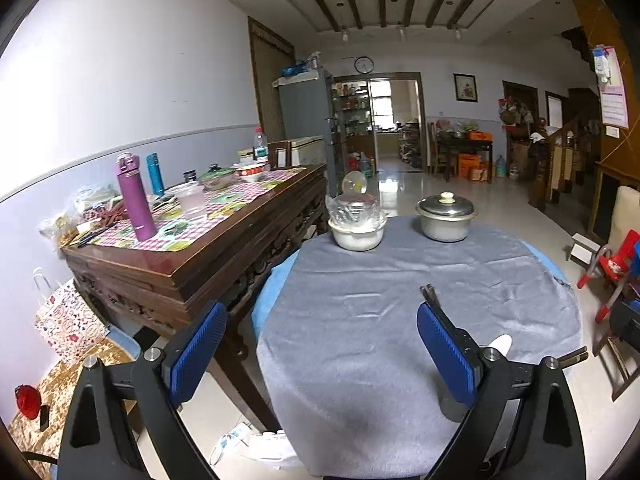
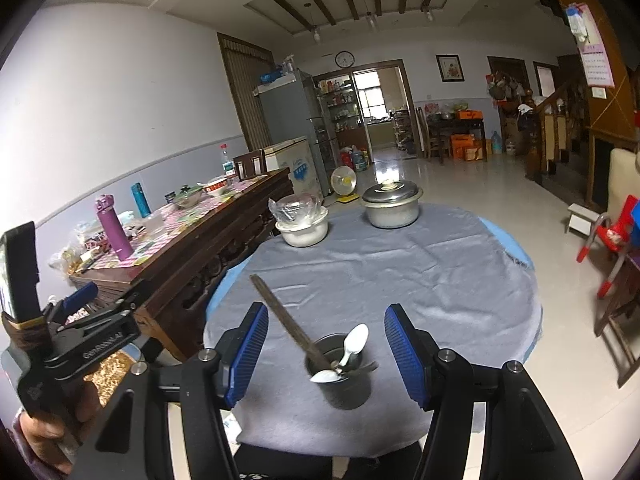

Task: Organize utensils

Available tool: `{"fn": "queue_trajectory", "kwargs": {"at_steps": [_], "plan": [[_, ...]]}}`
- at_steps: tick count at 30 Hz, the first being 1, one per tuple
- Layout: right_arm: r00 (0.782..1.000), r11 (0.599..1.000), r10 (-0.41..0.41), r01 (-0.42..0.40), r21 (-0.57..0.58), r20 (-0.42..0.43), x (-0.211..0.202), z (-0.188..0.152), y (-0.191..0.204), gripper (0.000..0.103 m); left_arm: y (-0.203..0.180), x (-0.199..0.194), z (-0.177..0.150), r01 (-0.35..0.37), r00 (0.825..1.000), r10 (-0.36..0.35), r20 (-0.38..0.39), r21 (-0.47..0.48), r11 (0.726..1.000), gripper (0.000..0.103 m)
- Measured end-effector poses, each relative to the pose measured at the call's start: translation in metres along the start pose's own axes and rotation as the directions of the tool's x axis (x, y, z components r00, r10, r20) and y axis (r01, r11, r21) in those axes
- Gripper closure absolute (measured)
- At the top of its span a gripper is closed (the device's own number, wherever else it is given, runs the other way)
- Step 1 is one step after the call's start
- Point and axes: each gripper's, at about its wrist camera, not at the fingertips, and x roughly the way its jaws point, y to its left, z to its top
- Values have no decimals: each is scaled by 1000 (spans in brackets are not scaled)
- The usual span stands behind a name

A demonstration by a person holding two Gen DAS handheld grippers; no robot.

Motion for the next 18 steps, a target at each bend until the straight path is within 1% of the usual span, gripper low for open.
{"fn": "queue_trajectory", "kwargs": {"at_steps": [4, 7, 10, 14, 18], "plan": [[1000, 1000, 2, -2, 6, -9, 0, -13, 7, 38, 3, -1, -4, -15, 1000, 15, -6, 7, 1000, 6], [1000, 1000, -10, 10, 7, -25, 2, -26, 9, 37, 6, -4, -8, -9, 1000, 9, -17, -9, 1000, 6], [999, 999, -19, 20, 34, -30, 5, -41, 8, 37, 6, -5, -13, -16, 1000, 16, -26, 1, 1000, 6], [997, 997, -67, 68, 35, -35, 7, -49, 6, 37, 6, -3, -19, -7, 999, 7, -48, 1, 1000, 6], [996, 995, -87, 89, 54, -31, 6, -48, 0, 37, 6, -3, -24, -9, 998, 10, -57, 8, 1000, 6]]}}
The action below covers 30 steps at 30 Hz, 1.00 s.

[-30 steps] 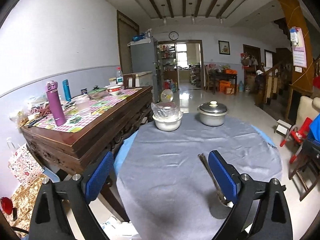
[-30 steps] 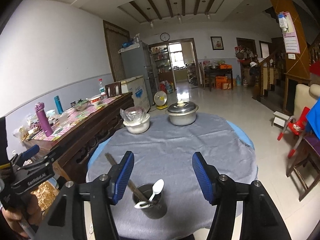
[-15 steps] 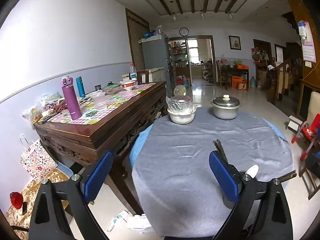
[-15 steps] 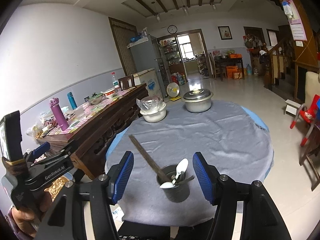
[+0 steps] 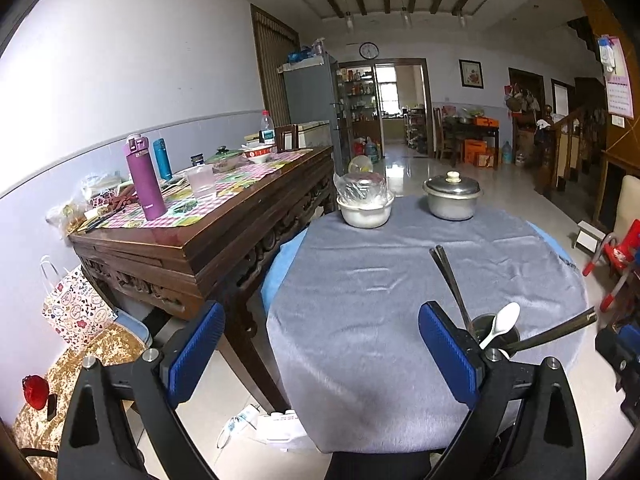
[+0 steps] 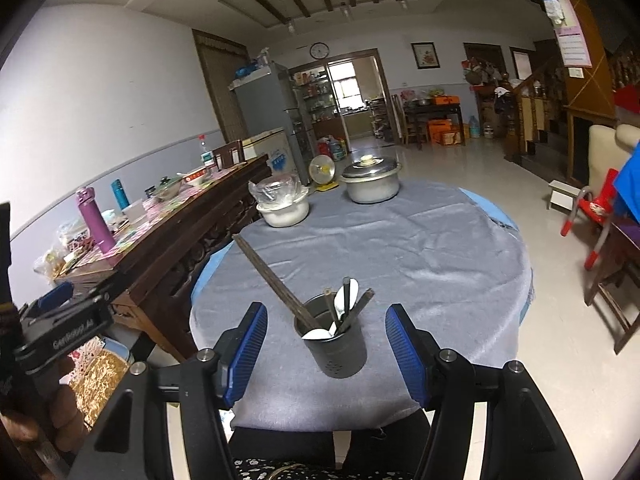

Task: Organize utensils

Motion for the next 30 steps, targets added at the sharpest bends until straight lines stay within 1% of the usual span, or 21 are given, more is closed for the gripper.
{"fn": "queue_trajectory", "kwargs": {"at_steps": [12, 30], "plan": [[1000, 1000, -22, 22, 0, -6, 0, 3, -1, 37, 1, -2, -5, 6, 1000, -6, -4, 0, 1000, 6], [999, 1000, -20, 19, -23, -33, 11, -1, 10, 37, 5, -1, -6, 13, 1000, -13, -9, 1, 1000, 6]]}}
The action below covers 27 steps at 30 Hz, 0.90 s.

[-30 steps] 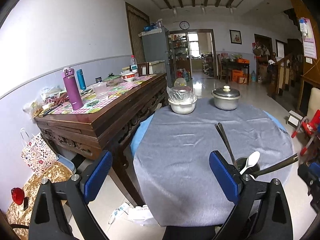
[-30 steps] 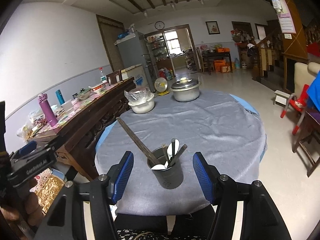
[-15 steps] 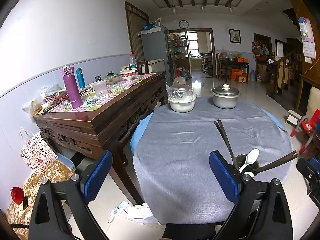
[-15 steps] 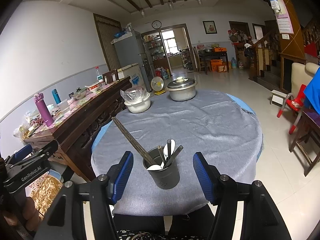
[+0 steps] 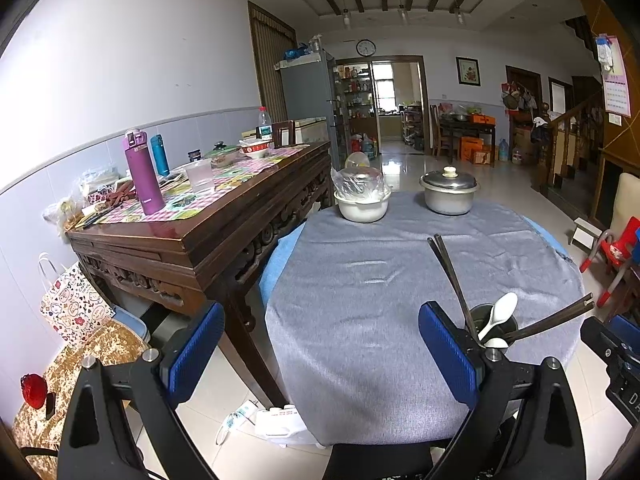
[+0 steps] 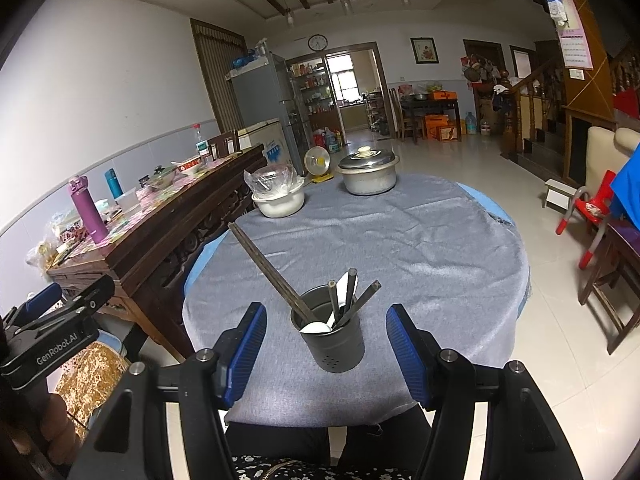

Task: Organize utensils

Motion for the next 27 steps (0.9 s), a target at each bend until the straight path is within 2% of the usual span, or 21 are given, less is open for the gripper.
{"fn": "queue_trajectory", "kwargs": {"at_steps": [27], "plan": [[1000, 999, 8, -9, -31, -14, 5, 0, 22, 36, 6, -1, -7, 26, 1000, -26, -2, 3, 1000, 6]]}}
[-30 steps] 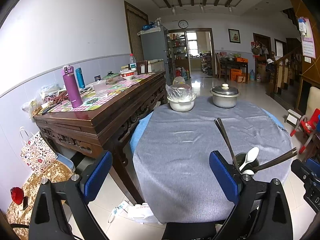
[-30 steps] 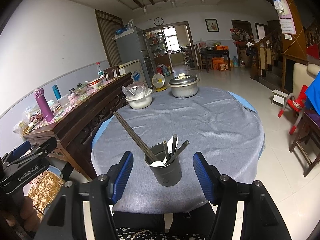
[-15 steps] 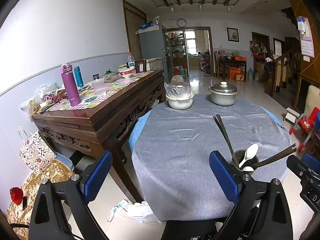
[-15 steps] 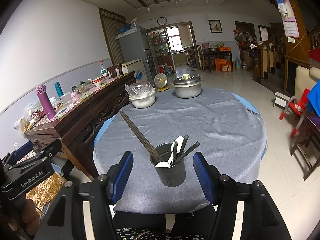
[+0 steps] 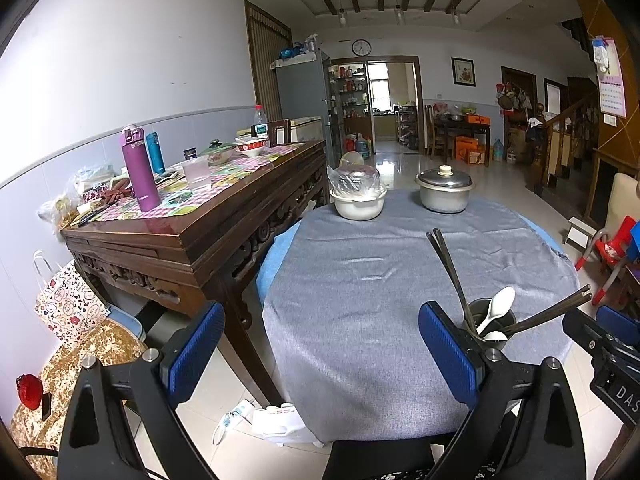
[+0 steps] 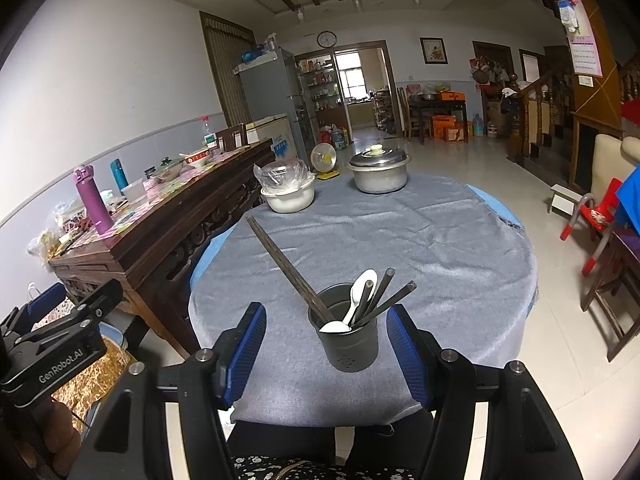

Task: Organize utensils

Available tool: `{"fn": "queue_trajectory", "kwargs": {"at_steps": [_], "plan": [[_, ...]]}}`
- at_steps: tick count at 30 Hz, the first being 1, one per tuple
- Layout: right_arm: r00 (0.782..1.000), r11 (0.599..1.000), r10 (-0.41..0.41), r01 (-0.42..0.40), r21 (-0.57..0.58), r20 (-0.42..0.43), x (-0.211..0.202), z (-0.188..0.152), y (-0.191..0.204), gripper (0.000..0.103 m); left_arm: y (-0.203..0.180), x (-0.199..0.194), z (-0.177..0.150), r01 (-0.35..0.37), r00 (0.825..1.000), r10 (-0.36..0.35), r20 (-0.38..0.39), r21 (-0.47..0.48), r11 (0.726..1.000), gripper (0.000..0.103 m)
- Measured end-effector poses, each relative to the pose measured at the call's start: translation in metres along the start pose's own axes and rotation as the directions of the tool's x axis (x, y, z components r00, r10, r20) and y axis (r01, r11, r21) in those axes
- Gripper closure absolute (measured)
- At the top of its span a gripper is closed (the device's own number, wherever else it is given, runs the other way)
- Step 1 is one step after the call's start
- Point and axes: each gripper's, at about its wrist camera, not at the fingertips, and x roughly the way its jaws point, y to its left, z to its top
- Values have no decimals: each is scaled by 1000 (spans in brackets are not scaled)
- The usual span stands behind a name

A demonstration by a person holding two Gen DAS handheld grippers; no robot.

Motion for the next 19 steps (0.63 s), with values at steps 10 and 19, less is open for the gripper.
{"fn": "queue_trajectory", "kwargs": {"at_steps": [10, 19], "plan": [[1000, 1000, 2, -2, 0, -2, 3, 0, 2, 36, -2, -1, -3, 8, 1000, -8, 2, 3, 1000, 6], [999, 999, 32, -32, 33, 1, 8, -4, -24, 36, -10, 22, -3, 52, 998, -51, -36, 13, 999, 6]]}}
